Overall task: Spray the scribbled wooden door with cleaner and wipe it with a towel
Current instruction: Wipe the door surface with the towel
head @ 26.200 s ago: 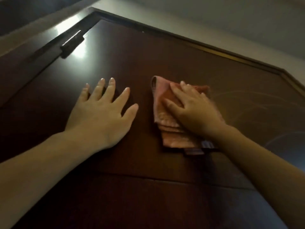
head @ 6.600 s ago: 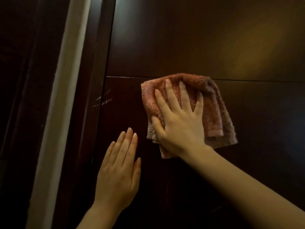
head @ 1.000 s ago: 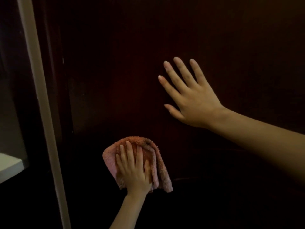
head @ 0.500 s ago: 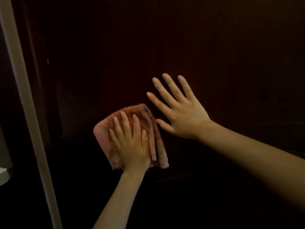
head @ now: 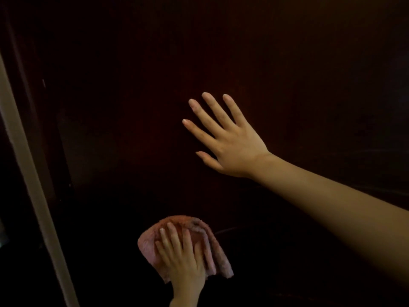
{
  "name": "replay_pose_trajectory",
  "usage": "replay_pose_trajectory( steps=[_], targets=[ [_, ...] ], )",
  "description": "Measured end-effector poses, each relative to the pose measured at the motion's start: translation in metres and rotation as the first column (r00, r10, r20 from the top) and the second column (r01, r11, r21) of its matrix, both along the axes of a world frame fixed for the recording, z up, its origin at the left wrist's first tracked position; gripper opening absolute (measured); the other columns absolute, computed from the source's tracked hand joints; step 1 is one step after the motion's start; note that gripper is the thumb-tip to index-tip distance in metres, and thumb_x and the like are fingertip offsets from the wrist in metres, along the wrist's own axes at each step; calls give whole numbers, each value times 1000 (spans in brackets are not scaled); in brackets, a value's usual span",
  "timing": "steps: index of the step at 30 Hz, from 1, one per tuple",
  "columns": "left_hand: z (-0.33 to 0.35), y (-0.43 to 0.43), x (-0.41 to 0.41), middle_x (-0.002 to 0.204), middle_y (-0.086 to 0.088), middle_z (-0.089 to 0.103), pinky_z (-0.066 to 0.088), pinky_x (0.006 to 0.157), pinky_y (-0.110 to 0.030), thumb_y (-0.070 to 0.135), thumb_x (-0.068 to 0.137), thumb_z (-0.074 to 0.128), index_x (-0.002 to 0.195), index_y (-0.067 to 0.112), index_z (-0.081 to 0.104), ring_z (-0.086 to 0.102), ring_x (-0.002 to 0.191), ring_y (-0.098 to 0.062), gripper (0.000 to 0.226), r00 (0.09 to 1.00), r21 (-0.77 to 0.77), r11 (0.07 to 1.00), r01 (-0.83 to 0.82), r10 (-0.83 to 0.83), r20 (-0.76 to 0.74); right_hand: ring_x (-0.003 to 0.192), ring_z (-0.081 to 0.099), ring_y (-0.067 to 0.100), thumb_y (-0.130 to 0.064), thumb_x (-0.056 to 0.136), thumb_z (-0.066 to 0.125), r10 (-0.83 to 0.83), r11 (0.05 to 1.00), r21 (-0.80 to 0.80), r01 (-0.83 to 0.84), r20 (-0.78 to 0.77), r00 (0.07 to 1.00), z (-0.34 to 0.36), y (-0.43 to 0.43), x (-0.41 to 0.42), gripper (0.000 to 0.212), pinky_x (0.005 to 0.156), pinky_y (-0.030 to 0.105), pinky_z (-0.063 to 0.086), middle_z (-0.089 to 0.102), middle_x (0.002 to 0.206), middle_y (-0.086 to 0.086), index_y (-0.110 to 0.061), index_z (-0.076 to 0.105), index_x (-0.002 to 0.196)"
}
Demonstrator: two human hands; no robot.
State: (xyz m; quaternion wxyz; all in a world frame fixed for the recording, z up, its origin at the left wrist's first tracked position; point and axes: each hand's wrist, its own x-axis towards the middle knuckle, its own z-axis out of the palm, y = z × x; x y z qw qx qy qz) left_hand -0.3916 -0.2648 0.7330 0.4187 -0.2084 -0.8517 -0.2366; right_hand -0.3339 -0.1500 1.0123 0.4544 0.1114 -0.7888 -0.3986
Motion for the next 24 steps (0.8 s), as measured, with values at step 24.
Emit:
replay_pose_trajectory(
  steps=[24],
  targets=[
    [103,7,-9,156,-3,-14,-5,114,-46,42,86,37,136,25,32,-11,143,-25,53,711,-568,811,141,-482,-512,138,27,36,-39,93,36,26,991,134,-31,36,999,12,17,13,55,111,50,16,31,149,19,-14,35,142]
  ],
)
